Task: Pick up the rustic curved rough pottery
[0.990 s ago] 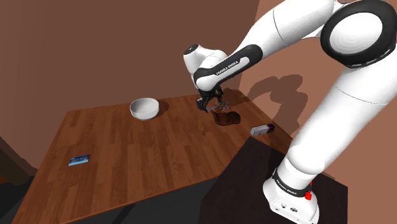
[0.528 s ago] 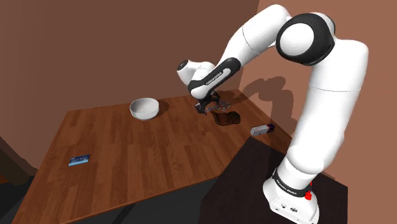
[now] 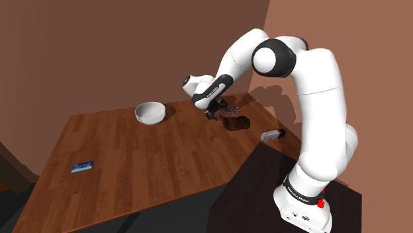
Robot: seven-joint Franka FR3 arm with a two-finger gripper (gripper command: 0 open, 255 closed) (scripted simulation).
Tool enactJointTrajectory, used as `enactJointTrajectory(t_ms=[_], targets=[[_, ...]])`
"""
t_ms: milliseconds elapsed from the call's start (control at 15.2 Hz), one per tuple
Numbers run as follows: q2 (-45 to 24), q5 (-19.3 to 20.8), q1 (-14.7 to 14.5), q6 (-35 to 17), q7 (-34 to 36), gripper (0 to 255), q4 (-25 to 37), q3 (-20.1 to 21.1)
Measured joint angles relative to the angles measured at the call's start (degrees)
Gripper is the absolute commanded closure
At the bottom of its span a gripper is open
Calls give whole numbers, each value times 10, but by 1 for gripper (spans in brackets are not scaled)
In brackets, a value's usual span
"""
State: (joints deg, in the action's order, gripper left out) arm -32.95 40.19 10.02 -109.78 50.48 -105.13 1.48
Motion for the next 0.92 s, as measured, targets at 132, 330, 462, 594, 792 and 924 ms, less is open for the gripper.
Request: enactJointTrajectory(t_ms=[132, 330, 462, 594, 792, 924], targets=[[-43, 9, -1, 13, 13, 0, 41, -14], [-97, 17, -1, 26, 25, 0, 92, -29], [-113, 19, -1, 25, 28, 0, 104, -32], [-126, 21, -1, 17, 35, 0, 107, -33], [-144, 22, 0, 10, 40, 0, 116, -34], [-148, 22, 0, 9, 42, 255, 119, -34]])
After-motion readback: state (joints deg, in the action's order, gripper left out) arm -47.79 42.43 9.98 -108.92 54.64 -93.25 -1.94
